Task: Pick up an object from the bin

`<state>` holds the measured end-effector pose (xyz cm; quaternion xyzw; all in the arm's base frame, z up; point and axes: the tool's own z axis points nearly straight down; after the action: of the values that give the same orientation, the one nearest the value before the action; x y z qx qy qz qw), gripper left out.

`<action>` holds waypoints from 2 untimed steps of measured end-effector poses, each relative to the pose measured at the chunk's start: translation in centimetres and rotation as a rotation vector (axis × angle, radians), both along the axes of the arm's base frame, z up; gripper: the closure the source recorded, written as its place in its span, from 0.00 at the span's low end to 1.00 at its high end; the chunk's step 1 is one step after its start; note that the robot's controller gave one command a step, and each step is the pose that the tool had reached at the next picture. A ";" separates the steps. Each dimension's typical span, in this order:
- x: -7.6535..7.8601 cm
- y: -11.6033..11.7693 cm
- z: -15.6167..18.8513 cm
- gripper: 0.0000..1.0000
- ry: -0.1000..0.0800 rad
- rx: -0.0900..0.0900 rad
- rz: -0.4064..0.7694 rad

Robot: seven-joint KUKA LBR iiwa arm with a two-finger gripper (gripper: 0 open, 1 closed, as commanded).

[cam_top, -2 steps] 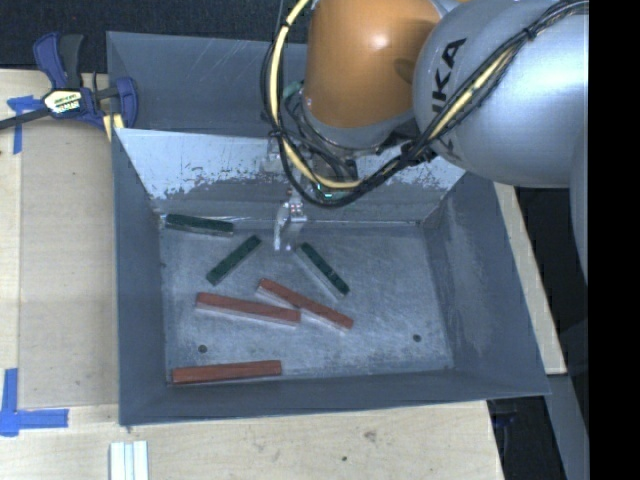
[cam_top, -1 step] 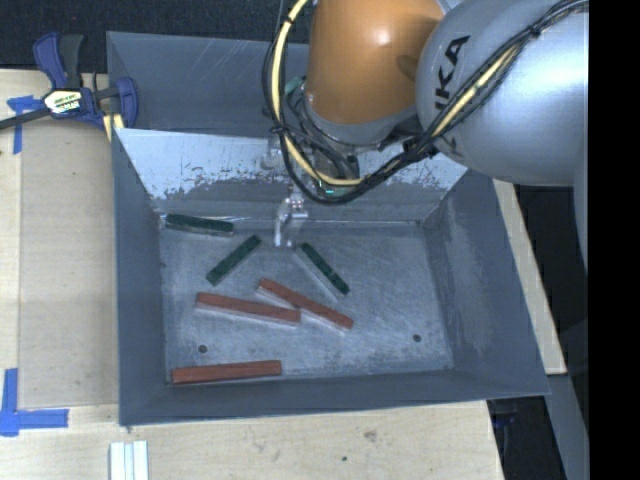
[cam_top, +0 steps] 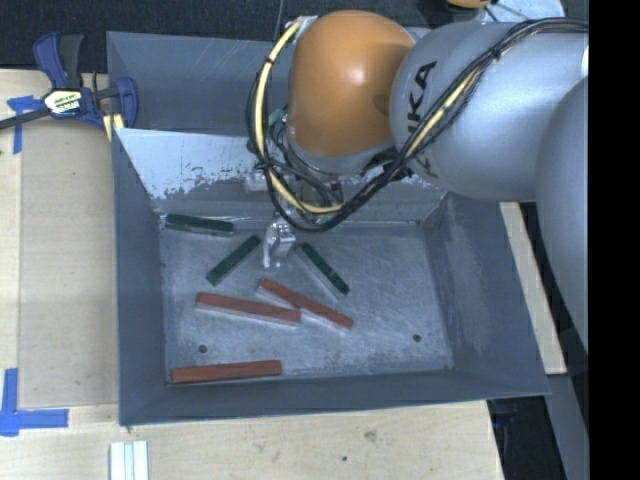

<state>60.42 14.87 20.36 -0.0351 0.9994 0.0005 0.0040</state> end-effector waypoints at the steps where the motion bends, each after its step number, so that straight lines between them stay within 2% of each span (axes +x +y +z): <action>1: 2.2 3.0 -12.1 1.00 0.000 0.002 -0.072; 2: 2.2 2.9 -12.2 1.00 0.002 0.002 -0.074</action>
Offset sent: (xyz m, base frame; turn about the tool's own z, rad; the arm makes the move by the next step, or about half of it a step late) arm 0.0000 0.0000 0.0000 0.0000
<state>62.58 17.78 8.19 0.0021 1.0000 0.0015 0.0032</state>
